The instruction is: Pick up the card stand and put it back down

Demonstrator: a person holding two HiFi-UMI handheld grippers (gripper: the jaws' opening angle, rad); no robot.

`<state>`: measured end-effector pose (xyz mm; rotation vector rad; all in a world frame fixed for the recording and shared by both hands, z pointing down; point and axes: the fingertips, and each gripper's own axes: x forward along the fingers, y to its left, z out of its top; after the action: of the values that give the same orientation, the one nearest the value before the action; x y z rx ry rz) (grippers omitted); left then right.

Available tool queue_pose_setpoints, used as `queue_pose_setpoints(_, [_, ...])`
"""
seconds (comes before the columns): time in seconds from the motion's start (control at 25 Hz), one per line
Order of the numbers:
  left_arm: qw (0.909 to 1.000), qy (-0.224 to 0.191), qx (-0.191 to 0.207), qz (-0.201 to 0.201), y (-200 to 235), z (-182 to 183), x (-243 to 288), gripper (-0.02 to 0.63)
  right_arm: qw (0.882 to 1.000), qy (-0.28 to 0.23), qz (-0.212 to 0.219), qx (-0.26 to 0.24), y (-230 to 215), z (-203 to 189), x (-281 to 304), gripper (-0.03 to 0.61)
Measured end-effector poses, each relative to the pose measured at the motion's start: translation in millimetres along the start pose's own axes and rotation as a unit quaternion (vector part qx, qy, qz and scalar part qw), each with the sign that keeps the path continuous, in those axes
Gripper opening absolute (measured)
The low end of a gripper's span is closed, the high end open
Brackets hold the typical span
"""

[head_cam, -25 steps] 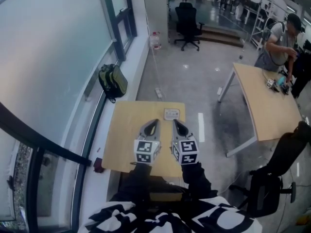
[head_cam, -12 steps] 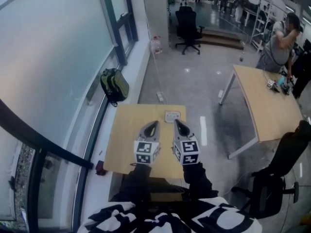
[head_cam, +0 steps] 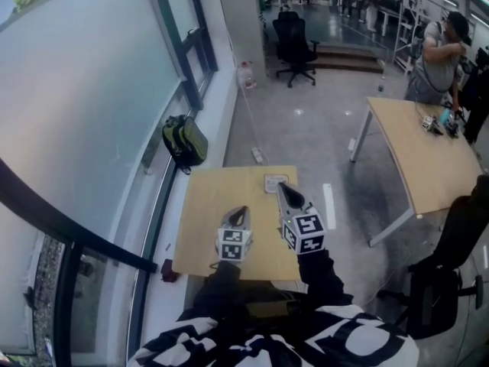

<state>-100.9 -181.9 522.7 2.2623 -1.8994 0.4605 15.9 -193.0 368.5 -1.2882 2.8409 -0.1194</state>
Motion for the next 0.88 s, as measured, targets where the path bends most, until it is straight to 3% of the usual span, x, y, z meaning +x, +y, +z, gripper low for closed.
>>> queue_pose_setpoints(0.08, [0.9975, 0.070, -0.007, 0.007, 7.5, -58.3, 7.5, 0.009, 0.997, -0.010, 0.068, 0.018, 13.2, 12.9, -7.5, 0.021])
queue_pose_setpoints(0.12, [0.9941, 0.107, -0.014, 0.007, 9.7, -87.8, 8.5, 0.010, 0.992, -0.020, 0.125, 0.027, 25.3, 22.3, -15.8, 0.021])
queue_pose_setpoints(0.16, [0.9891, 0.146, -0.019, 0.006, 10.8, -116.0, 7.0, 0.010, 0.980, -0.033, 0.194, 0.037, 40.1, 34.1, -28.3, 0.021])
queue_pose_setpoints(0.24, [0.9753, 0.220, -0.022, 0.008, 11.9, -167.4, -1.2, 0.009, 0.940, -0.070, 0.328, 0.064, 67.3, 64.5, -63.5, 0.023])
queue_pose_setpoints(0.32, [0.9619, 0.271, -0.029, 0.015, 13.9, -208.9, -11.7, 0.011, 0.907, -0.117, 0.395, 0.089, 77.4, 96.3, -94.8, 0.023])
queue_pose_setpoints(0.4, [0.9530, 0.300, -0.042, 0.015, 13.1, -235.2, -20.0, 0.010, 0.903, -0.155, 0.389, 0.095, 73.2, 116.7, -107.1, 0.023])
queue_pose_setpoints(0.48, [0.9514, 0.302, -0.060, 0.001, 5.4, -245.0, -22.2, 0.009, 0.915, -0.169, 0.356, 0.089, 65.9, 121.8, -105.1, 0.023])
queue_pose_setpoints(0.52, [0.9558, 0.287, -0.065, -0.007, 2.1, -238.9, -20.2, 0.010, 0.923, -0.169, 0.334, 0.087, 61.4, 120.0, -100.6, 0.023])
queue_pose_setpoints(0.6, [0.9717, 0.224, -0.071, -0.020, -2.1, -205.7, -11.0, 0.011, 0.946, -0.160, 0.273, 0.073, 49.4, 110.4, -85.8, 0.021])
queue_pose_setpoints(0.72, [0.9911, 0.110, -0.072, -0.023, -0.7, -132.3, 0.8, 0.009, 0.977, -0.117, 0.177, 0.005, 36.0, 86.7, -60.5, 0.021])
queue_pose_setpoints(0.8, [0.9965, 0.041, -0.067, -0.025, -0.5, -73.3, -1.1, 0.010, 0.985, -0.091, 0.140, -0.036, 35.5, 73.1, -48.9, 0.021])
queue_pose_setpoints(0.88, [0.9977, -0.015, -0.060, -0.028, -1.6, -17.8, -8.9, 0.009, 0.990, -0.074, 0.114, -0.038, 34.6, 64.4, -40.4, 0.021])
